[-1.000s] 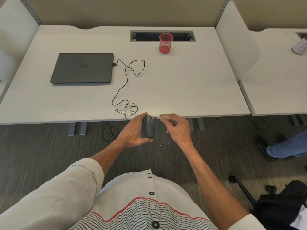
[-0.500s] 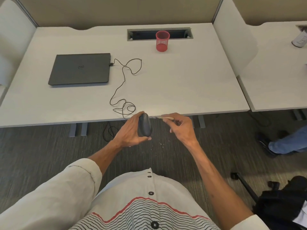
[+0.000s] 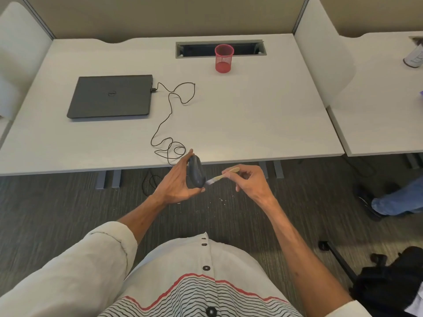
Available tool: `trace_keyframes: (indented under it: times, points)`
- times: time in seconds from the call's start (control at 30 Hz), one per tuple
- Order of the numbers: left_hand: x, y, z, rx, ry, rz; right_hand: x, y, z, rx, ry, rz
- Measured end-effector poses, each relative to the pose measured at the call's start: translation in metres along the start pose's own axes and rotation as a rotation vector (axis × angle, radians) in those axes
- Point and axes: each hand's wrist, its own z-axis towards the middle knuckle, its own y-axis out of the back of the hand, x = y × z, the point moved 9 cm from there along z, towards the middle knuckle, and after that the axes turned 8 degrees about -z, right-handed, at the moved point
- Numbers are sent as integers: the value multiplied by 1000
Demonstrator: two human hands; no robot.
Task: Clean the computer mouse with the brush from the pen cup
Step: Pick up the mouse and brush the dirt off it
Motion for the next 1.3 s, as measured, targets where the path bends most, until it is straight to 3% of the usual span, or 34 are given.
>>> trace_keyframes:
  times: [0.17, 0.43, 0.67, 0.83, 1.03, 1.3]
  points:
    - [1, -1, 0, -17, 17, -9, -2, -8, 8, -109, -103, 132]
    - [9, 1, -2, -35, 46, 8, 8, -9, 13, -251, -116, 267]
    - [10, 8, 0, -77, 24, 40, 4, -19, 21, -170, -139, -31]
    - [7, 13, 2, -83, -15, 65, 4, -25, 29, -172, -170, 21]
    - [3, 17, 9, -71, -57, 128, 9, -51, 40, -50, -174, -99]
    - [2, 24, 15, -67, -104, 156, 8, -94, 48, 168, -365, 35]
